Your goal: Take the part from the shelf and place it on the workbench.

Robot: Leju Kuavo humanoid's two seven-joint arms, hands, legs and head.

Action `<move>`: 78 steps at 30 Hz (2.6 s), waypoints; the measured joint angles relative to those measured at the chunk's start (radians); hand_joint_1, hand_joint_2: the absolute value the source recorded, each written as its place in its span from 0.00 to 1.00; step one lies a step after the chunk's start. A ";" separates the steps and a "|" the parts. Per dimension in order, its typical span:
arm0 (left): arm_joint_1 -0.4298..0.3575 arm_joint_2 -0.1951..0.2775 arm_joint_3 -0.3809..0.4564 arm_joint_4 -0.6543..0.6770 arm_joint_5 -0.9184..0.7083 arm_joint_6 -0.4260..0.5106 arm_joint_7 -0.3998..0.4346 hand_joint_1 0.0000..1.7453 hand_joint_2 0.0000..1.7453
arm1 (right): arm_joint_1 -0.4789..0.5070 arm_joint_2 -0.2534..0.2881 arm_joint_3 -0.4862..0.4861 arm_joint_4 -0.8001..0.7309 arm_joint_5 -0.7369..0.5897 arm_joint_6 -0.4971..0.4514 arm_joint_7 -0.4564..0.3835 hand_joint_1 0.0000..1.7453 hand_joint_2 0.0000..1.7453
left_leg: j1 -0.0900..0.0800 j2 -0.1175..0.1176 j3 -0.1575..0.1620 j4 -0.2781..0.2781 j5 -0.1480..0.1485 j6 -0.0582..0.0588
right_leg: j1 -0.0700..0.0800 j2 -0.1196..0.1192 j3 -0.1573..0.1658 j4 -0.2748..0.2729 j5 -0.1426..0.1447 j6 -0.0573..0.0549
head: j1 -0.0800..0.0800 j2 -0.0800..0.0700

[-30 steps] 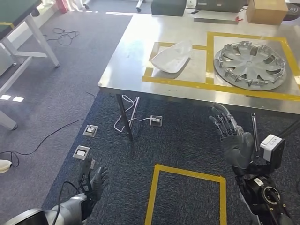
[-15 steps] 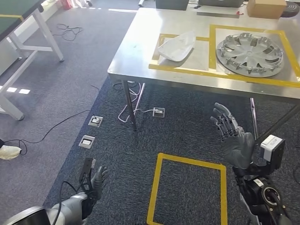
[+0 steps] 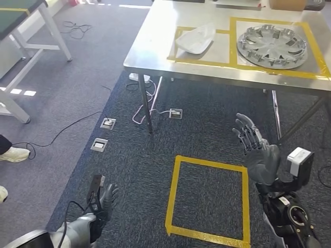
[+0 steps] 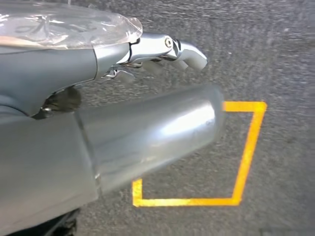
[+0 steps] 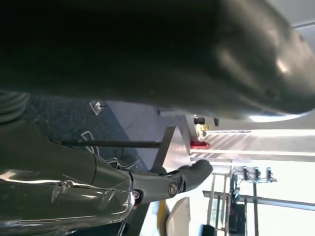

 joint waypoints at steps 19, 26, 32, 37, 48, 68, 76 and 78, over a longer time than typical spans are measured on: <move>0.011 0.003 0.006 0.000 0.018 0.002 -0.007 0.00 0.00 | -0.010 0.003 -0.006 0.014 -0.009 0.019 -0.019 0.00 0.00 | -0.018 0.020 -0.114 0.074 0.030 0.011 | -0.002 -0.005 0.093 0.001 -0.092 -0.030 | 0.021 0.000; 0.021 0.009 0.007 0.000 0.021 0.001 -0.012 0.00 0.00 | -0.003 0.005 -0.004 0.018 -0.005 0.018 -0.019 0.00 0.00 | -0.001 0.002 -0.166 0.195 0.000 -0.006 | -0.003 0.025 0.066 0.002 -0.069 -0.028 | 0.008 0.000; 0.021 0.009 0.012 0.000 0.021 0.001 -0.015 0.00 0.00 | -0.004 0.005 -0.005 0.018 0.003 0.009 -0.020 0.00 0.00 | -0.004 -0.010 -0.083 0.015 0.062 0.021 | -0.002 0.042 0.049 0.008 -0.061 0.000 | 0.011 0.000; 0.025 0.011 0.020 0.000 0.019 0.000 -0.018 0.00 0.00 | 0.004 0.005 -0.007 0.020 0.024 -0.005 -0.024 0.00 0.00 | -0.008 0.013 -0.088 0.010 0.073 0.044 | -0.005 0.018 -0.050 0.248 -0.200 0.012 | 0.025 0.000; 0.044 0.016 0.022 0.000 0.002 0.009 -0.039 0.00 0.00 | 0.066 0.005 -0.021 -0.038 0.056 -0.030 -0.012 0.00 0.00 | -0.024 0.085 -0.096 0.026 0.062 0.023 | 0.015 -0.026 0.087 0.009 -0.097 -0.032 | 0.024 0.000; 0.040 0.009 0.023 -0.001 0.005 -0.010 -0.030 0.00 0.00 | 0.082 0.001 -0.039 -0.095 0.058 -0.056 0.005 0.00 0.00 | -0.003 0.019 -0.091 0.005 0.077 0.040 | 0.006 0.018 -0.073 0.274 -0.206 0.008 | 0.029 0.000; 0.034 -0.006 0.023 -0.001 -0.040 0.006 -0.007 0.00 0.00 | 0.075 0.000 -0.050 -0.122 0.058 -0.086 0.023 0.00 0.00 | -0.017 0.106 -0.086 0.010 0.071 0.025 | 0.019 -0.071 0.079 0.015 -0.100 -0.011 | 0.030 0.000; 0.029 -0.009 0.022 -0.001 -0.059 0.019 0.003 0.00 0.00 | 0.074 0.000 -0.050 -0.132 0.057 -0.108 0.033 0.00 0.00 | -0.017 0.123 -0.085 0.013 0.067 0.016 | 0.017 -0.046 0.079 0.012 -0.094 -0.022 | 0.028 0.000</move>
